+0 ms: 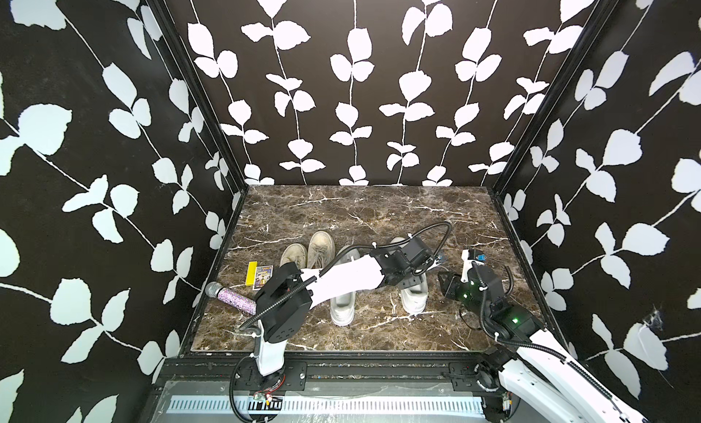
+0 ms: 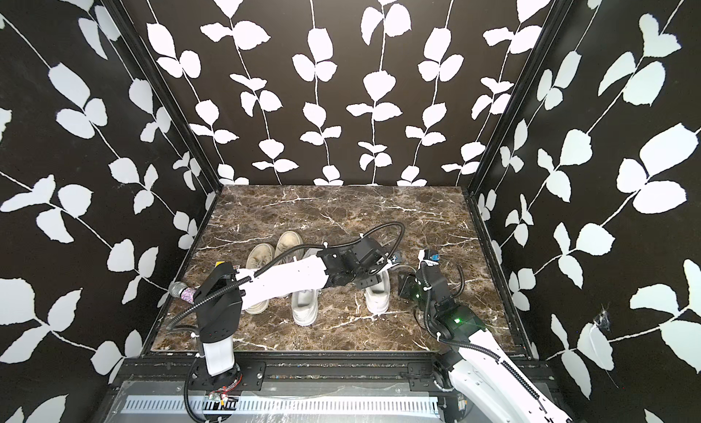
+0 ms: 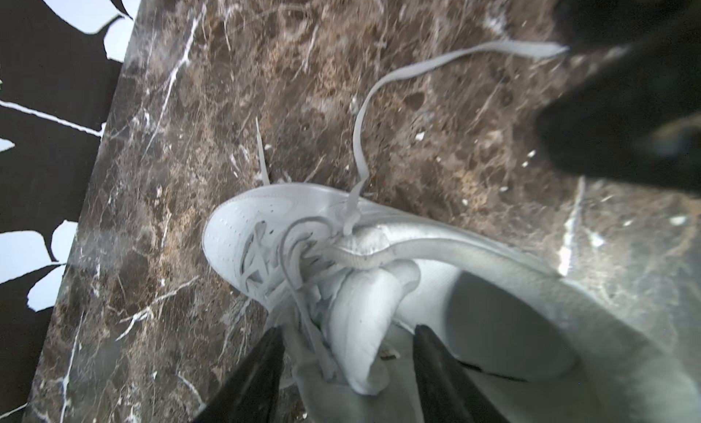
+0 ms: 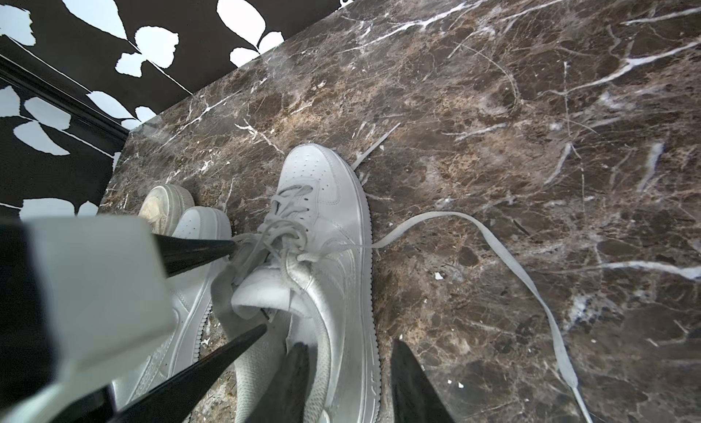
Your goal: Remove the insole from the shoe
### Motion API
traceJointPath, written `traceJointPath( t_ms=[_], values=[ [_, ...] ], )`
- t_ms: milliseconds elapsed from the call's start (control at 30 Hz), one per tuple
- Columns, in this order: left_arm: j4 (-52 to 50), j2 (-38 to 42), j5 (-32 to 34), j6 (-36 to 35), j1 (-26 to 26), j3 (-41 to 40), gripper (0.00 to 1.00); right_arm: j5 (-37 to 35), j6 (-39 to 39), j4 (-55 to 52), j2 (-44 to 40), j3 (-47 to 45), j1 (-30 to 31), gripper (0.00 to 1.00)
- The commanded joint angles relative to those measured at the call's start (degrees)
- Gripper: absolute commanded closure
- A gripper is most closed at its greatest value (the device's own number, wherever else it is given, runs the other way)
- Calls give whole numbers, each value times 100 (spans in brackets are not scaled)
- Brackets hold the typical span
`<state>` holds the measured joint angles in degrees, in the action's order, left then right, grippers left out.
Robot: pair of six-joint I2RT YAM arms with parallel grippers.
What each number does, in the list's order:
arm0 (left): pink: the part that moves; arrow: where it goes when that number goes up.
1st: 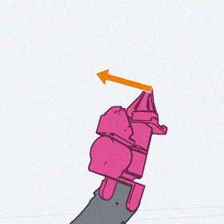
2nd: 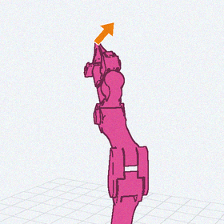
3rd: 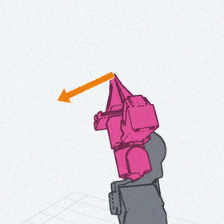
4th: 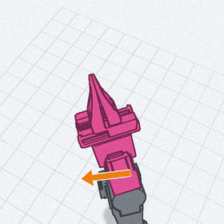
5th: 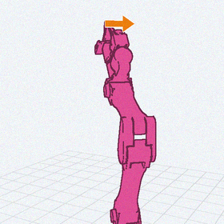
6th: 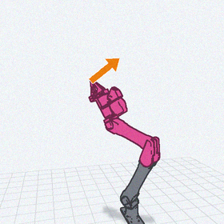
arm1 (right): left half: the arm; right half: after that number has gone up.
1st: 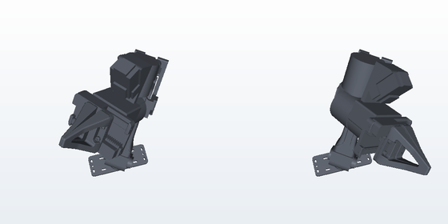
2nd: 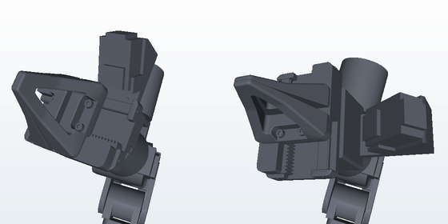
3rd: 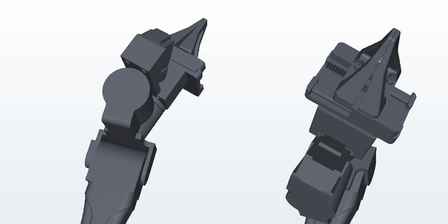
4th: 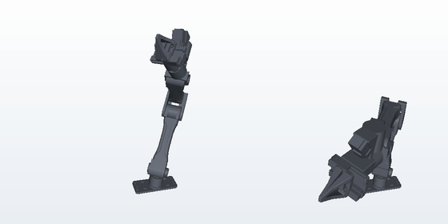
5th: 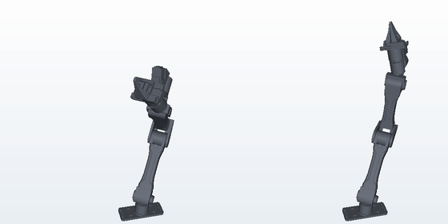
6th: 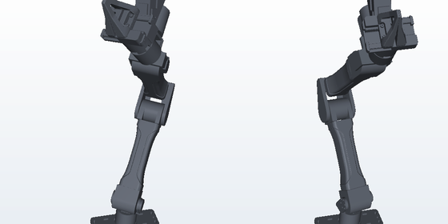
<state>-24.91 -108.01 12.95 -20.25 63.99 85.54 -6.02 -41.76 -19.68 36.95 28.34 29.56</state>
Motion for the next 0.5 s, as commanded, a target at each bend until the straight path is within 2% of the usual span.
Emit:
traceJointPath(
  t_ms=[0,100,267,400,467],
  values=[
    [-151,-18,143,-259,8,222,43,-116,-73,23,9,-76,-25,63],
    [-84,-120,314,-286,8,279,45,-74,-91,75,36,-90,-22,63],
    [294,-130,669,-249,6,245,64,397,-109,441,296,-144,-27,63],
    [512,-178,691,-154,9,235,77,908,-116,756,654,-101,-21,61],
    [583,-204,641,-51,-13,235,88,1225,-126,997,884,-47,-12,61]
  ],
)
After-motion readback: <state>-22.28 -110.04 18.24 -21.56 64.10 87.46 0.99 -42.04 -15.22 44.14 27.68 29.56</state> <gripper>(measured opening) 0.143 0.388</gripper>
